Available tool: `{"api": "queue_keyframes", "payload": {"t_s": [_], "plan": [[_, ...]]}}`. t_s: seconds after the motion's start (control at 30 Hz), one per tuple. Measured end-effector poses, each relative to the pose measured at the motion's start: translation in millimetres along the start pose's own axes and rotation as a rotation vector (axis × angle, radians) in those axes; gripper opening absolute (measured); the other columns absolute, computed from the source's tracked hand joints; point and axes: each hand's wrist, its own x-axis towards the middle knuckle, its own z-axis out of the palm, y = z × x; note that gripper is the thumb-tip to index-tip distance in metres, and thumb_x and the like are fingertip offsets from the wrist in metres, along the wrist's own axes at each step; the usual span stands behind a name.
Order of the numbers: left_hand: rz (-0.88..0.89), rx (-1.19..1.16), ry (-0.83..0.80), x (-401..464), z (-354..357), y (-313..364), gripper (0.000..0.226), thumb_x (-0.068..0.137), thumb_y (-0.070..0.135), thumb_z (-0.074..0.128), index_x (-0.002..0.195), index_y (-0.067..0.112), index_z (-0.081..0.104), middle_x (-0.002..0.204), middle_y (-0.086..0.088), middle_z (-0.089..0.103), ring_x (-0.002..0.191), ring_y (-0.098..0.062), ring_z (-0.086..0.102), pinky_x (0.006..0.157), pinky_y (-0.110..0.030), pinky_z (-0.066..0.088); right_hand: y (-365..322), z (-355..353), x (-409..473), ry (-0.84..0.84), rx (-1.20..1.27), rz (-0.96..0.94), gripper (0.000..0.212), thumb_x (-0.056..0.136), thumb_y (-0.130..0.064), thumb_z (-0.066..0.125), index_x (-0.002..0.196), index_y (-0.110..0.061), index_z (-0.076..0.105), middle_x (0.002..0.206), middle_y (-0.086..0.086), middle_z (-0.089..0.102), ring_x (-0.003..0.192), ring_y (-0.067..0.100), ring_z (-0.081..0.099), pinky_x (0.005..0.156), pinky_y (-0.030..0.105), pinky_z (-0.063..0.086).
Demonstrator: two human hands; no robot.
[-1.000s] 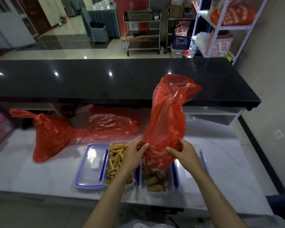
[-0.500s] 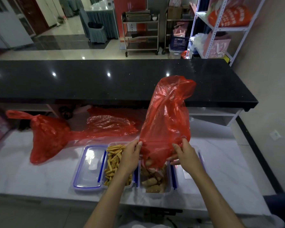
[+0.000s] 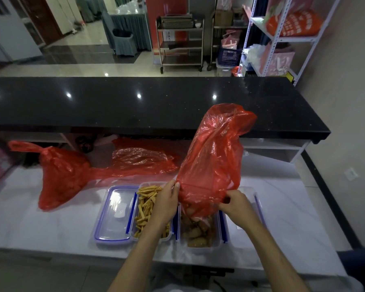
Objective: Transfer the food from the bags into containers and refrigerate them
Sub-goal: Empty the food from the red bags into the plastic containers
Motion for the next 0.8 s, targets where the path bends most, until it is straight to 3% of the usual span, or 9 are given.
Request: {"api": "queue_keyframes", "payload": {"t_s": [0.07, 0.13, 0.2, 0.3, 0.43, 0.53, 0.67, 0.8], "plan": [[0.004, 0.039, 0.006, -3, -2, 3, 0.026, 0.113, 0.029, 0.039, 0.095, 0.031, 0.058, 0.089, 0.011, 0.065, 0.077, 0.006, 0.060, 0.062, -0.012, 0.044, 1, 0, 0, 0.035, 0.038, 0.005, 0.003, 0.091, -0.015, 0.073, 0.090, -0.016, 0.076, 0.077, -0.004, 0.073, 0.072, 0.014, 0.069, 0.056, 0.008, 0.048], [0.017, 0.060, 0.004, -4, -3, 3, 0.023, 0.113, 0.030, 0.038, 0.103, 0.029, 0.059, 0.086, 0.011, 0.064, 0.073, 0.009, 0.060, 0.061, -0.010, 0.044, 1, 1, -1, 0.050, 0.092, 0.029, 0.007, 0.094, -0.016, 0.070, 0.099, -0.019, 0.074, 0.083, -0.006, 0.073, 0.076, 0.014, 0.070, 0.058, 0.017, 0.055], [0.016, 0.055, -0.005, -3, -2, -1, 0.026, 0.113, 0.033, 0.038, 0.104, 0.021, 0.060, 0.086, 0.002, 0.068, 0.070, -0.001, 0.066, 0.060, -0.017, 0.052, -1, 2, -2, 0.044, 0.193, 0.066, 0.013, 0.099, -0.016, 0.063, 0.109, -0.022, 0.069, 0.093, -0.006, 0.070, 0.084, 0.016, 0.071, 0.053, 0.026, 0.059], [-0.037, -0.041, -0.046, 0, 2, -4, 0.030, 0.112, 0.035, 0.039, 0.109, 0.016, 0.062, 0.094, -0.010, 0.072, 0.070, -0.019, 0.073, 0.064, -0.043, 0.065, -3, 3, -4, 0.021, 0.372, 0.103, 0.021, 0.104, -0.015, 0.056, 0.122, -0.024, 0.062, 0.107, -0.005, 0.068, 0.094, 0.018, 0.071, 0.055, 0.030, 0.061], [-0.153, -0.239, -0.108, 0, 4, 1, 0.026, 0.112, 0.033, 0.040, 0.120, 0.023, 0.063, 0.111, -0.006, 0.071, 0.094, -0.027, 0.076, 0.075, -0.045, 0.066, 3, 8, -2, 0.063, 0.456, 0.129, 0.023, 0.093, -0.012, 0.073, 0.114, -0.016, 0.069, 0.104, 0.001, 0.075, 0.094, 0.019, 0.075, 0.070, 0.037, 0.065], [-0.291, -0.402, -0.140, 0, 5, 3, 0.027, 0.112, 0.030, 0.039, 0.119, 0.016, 0.061, 0.122, -0.012, 0.068, 0.107, -0.034, 0.073, 0.079, -0.044, 0.066, 10, 11, 2, 0.122, 0.366, 0.151, 0.019, 0.081, -0.011, 0.083, 0.097, -0.014, 0.074, 0.087, -0.001, 0.079, 0.084, 0.016, 0.076, 0.074, 0.034, 0.065], [-0.398, -0.588, -0.130, -2, 8, 6, 0.026, 0.113, 0.030, 0.039, 0.117, 0.019, 0.062, 0.124, -0.014, 0.069, 0.111, -0.032, 0.072, 0.086, -0.042, 0.064, 14, 13, 3, 0.157, 0.385, 0.180, 0.018, 0.083, -0.003, 0.078, 0.096, -0.014, 0.074, 0.085, 0.000, 0.079, 0.085, 0.019, 0.075, 0.076, 0.032, 0.062], [-0.427, -0.668, -0.113, -1, 13, 8, 0.029, 0.113, 0.029, 0.039, 0.120, 0.012, 0.062, 0.126, -0.015, 0.070, 0.115, -0.028, 0.070, 0.087, -0.036, 0.063, 10, 17, 1, 0.177, 0.361, 0.184, 0.020, 0.087, 0.003, 0.070, 0.096, -0.015, 0.070, 0.086, 0.001, 0.076, 0.085, 0.019, 0.072, 0.063, 0.018, 0.052]]}}
